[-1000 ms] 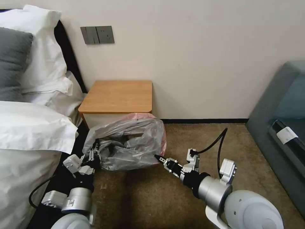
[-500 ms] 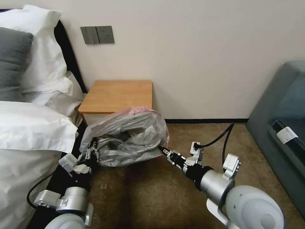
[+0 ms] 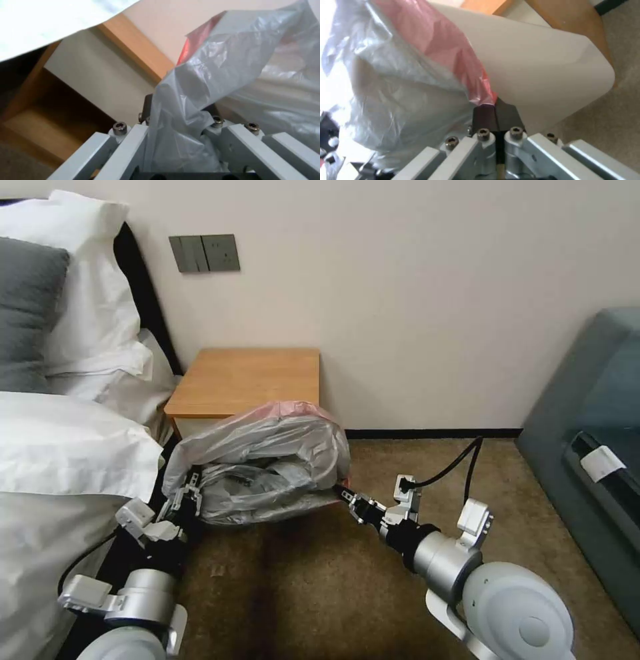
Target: Pick up the garbage bag from the table and place it over the trash can.
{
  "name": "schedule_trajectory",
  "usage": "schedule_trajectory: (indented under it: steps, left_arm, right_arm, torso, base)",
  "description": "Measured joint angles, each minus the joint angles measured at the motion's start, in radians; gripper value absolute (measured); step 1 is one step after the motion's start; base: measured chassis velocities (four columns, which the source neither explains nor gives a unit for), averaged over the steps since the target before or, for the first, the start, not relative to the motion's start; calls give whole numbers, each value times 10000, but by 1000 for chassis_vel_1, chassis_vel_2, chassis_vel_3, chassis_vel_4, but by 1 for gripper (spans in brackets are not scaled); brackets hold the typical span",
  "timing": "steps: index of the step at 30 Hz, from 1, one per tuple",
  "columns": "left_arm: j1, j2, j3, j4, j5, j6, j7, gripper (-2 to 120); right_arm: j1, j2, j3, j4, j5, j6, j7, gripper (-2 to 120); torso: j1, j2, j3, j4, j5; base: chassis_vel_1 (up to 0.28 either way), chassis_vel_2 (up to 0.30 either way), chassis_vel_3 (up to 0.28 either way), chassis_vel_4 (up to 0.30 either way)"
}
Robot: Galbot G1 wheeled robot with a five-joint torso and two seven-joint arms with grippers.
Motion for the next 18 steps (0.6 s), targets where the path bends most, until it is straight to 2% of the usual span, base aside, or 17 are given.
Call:
schedule_trajectory:
  steps: [2, 3, 6, 7, 9, 14, 16, 18]
  left_arm:
    - [-19, 8, -4, 140, 157, -48, 35, 10]
    - [-19, 8, -4, 140, 157, -48, 35, 10]
    - [-117, 34, -39, 285, 188, -79, -70, 10]
    - [-117, 34, -39, 285, 188, -79, -70, 10]
    - [-184, 50, -60, 359, 155, -85, -189, 10]
    - [-263, 87, -110, 440, 15, -87, -312, 10]
    - [-278, 97, -112, 467, 8, -87, -310, 10]
    - [-301, 112, -119, 519, 3, -87, -162, 10]
  right_arm:
    - [-156, -138, -22, 165, -609, -49, -175, 10]
    - [-156, -138, -22, 165, -609, -49, -175, 10]
    - [-541, -363, -31, 412, -1683, -94, -602, 27]
    - [-541, -363, -31, 412, -1683, -94, -602, 27]
    - [-772, -465, 7, 445, -2234, -89, -976, 36]
    - [-1359, -633, 234, 469, -3294, 371, -2073, 55]
    - [-1481, -661, 335, 496, -3441, 513, -2356, 59]
    - [-1686, -756, 727, 515, -3734, 840, -2937, 69]
  torso:
    - [0, 0, 1, 1, -1]
    - [0, 0, 1, 1, -1]
    - [0, 0, 0, 0, -1]
    - [0, 0, 0, 0, -1]
    - [0, 0, 0, -1, 0]
    - [0, 0, 0, -1, 0]
    - [0, -1, 0, 0, 0]
    - [0, 0, 0, 0, 1]
  base:
    - [0, 0, 0, 0]
    - [0, 0, 0, 0]
    - [0, 0, 0, 0]
    - [0, 0, 0, 0]
    - [0, 0, 0, 0]
    - [0, 0, 0, 0]
    - [0, 0, 0, 0]
    - [0, 0, 0, 0]
